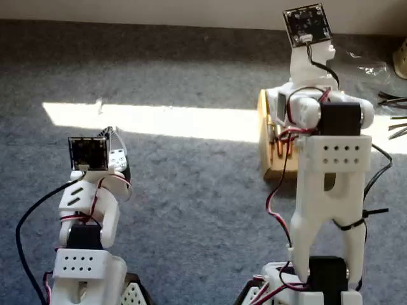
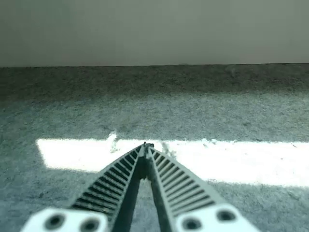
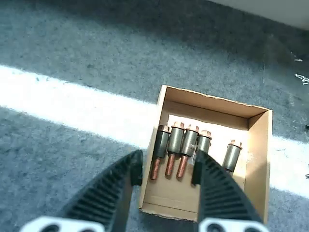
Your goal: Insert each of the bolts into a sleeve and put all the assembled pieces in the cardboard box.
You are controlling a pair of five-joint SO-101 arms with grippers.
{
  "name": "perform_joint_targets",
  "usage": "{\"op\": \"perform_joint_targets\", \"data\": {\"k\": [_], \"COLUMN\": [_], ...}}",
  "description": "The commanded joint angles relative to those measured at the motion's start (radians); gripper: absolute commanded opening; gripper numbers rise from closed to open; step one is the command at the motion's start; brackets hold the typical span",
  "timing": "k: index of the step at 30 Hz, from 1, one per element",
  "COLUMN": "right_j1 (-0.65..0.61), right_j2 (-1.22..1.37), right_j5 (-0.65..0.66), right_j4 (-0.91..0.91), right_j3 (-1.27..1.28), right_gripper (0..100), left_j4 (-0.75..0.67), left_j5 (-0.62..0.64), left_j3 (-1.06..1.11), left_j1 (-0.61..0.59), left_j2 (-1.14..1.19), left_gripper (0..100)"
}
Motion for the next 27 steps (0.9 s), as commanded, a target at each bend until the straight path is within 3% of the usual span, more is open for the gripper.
{"op": "perform_joint_targets", "data": {"k": [1, 7, 15, 24, 27], "right_j1": [-0.051, -0.077, -0.111, -0.107, -0.105], "right_j2": [-0.099, -0.191, -0.371, -0.688, -0.786], "right_j5": [-0.011, -0.106, -0.109, -0.107, -0.107], "right_j4": [0.054, 0.108, 0.127, -0.030, -0.077], "right_j3": [-0.042, -0.042, 0.012, 0.334, 0.466], "right_gripper": [7.6, 7.0, 7.0, 7.0, 7.0], "left_j4": [0.037, 0.149, 0.157, 0.267, 0.287], "left_j5": [0.048, 0.049, 0.049, 0.034, -0.048], "left_j3": [-0.084, -0.150, -0.166, -0.045, -0.054], "left_j1": [-0.065, -0.113, -0.110, -0.084, -0.044], "left_j2": [-0.004, -0.012, -0.030, -0.489, -0.470], "left_gripper": [1, 1, 1, 1, 1]}}
